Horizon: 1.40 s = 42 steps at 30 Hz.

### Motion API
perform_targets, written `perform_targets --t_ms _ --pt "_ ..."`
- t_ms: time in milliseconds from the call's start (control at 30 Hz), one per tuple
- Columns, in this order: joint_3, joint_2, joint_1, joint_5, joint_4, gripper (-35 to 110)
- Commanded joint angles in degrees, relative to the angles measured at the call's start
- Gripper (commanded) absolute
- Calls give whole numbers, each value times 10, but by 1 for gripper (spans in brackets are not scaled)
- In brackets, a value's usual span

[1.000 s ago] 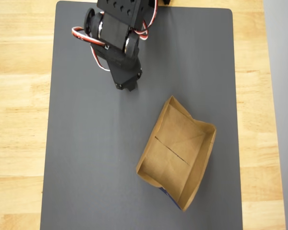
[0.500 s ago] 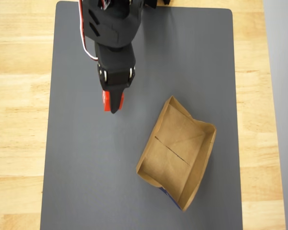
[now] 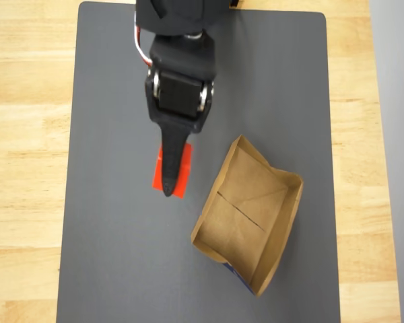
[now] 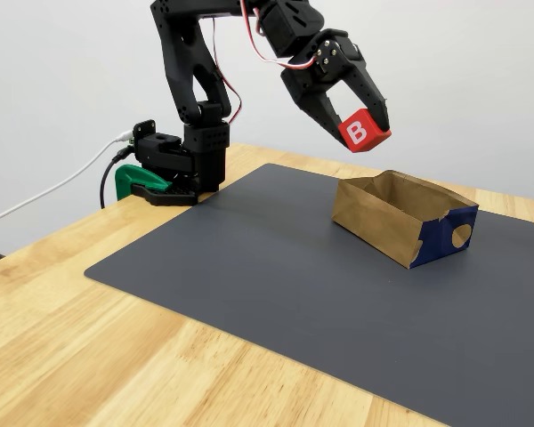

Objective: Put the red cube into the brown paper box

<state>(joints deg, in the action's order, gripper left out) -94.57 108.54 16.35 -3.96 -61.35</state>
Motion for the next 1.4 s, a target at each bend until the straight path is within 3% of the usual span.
perform_targets --t_ms 0,233,800,1367 --pt "54 -41 -23 17 -53 0" --pt "153 -157 -91 91 -125 0" --pt "221 -252 -192 156 -122 0" --pt "213 -253 -196 152 -141 35"
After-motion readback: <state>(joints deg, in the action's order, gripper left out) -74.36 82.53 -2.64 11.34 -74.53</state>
